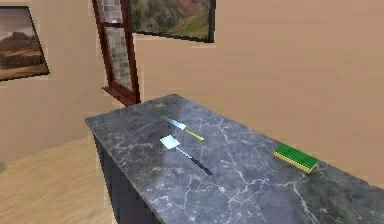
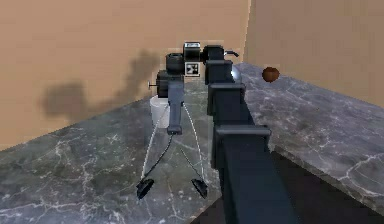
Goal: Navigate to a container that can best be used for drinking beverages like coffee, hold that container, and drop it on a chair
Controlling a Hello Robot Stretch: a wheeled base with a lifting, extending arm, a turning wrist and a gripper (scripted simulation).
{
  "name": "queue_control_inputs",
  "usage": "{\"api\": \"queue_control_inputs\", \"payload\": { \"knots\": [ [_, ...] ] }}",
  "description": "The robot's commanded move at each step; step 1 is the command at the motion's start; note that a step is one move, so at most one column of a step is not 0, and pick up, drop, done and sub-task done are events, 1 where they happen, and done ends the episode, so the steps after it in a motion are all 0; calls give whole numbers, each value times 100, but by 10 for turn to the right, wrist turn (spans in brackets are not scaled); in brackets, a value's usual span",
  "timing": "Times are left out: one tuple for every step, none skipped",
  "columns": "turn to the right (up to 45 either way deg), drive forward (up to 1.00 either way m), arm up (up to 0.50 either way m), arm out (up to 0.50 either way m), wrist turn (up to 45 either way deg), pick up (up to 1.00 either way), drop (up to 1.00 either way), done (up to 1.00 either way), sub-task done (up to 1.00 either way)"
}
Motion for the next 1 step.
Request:
{"api": "queue_control_inputs", "payload": {
  "knots": [
    [0, 0, 0, 0, 450, 0, 0, 0, 0]
  ]
}}
